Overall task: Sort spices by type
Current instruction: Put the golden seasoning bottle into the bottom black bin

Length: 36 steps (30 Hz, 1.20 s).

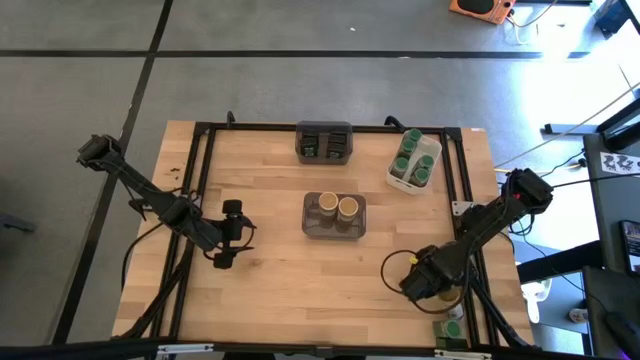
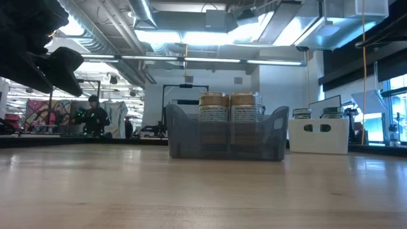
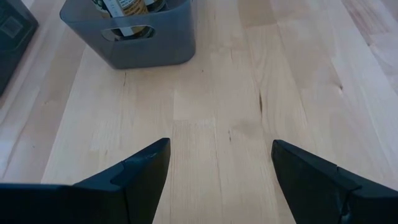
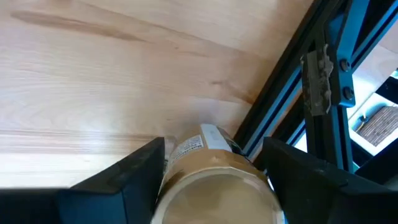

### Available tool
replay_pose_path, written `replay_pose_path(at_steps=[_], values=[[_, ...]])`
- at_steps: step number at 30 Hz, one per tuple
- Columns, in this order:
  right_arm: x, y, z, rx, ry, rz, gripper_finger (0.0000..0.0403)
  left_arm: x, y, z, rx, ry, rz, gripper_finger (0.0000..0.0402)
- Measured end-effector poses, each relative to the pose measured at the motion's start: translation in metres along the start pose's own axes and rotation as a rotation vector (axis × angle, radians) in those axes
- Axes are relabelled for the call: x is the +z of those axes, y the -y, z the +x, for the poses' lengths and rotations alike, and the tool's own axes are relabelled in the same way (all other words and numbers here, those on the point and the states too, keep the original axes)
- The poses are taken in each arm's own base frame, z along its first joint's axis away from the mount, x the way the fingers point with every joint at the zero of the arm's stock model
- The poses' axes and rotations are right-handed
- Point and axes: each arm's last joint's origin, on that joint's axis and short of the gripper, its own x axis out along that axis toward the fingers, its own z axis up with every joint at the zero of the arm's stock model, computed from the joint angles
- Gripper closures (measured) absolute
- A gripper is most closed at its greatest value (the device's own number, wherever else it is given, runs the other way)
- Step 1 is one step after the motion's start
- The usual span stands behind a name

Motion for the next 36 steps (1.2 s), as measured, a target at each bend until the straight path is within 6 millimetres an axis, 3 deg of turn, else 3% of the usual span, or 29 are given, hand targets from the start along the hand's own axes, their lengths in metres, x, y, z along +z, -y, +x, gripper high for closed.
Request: replay_pose_path(at_steps=[5, 12, 22, 36], values=[[-0.002, -0.002, -0.003, 0.018, 0.006, -0.006, 0.0135, 0.0, 0.0, 0.0, 0.0, -0.001, -0.001, 0.0123], [-0.012, -0.004, -0.023, 0.07, 0.044, -0.045, 0.0135, 0.0, 0.0, 0.0, 0.0, -0.001, -0.001, 0.0123], [-0.022, -0.001, -0.021, 0.062, 0.035, -0.096, 0.0134, -0.001, 0.0, 0.0, 0.004, -0.012, 0.002, 0.0123], [-0.034, -0.005, -0.008, 0.114, 0.059, -0.557, 0.0134, -0.002, -0.001, 0.0, 0.006, -0.017, -0.002, 0.0123]])
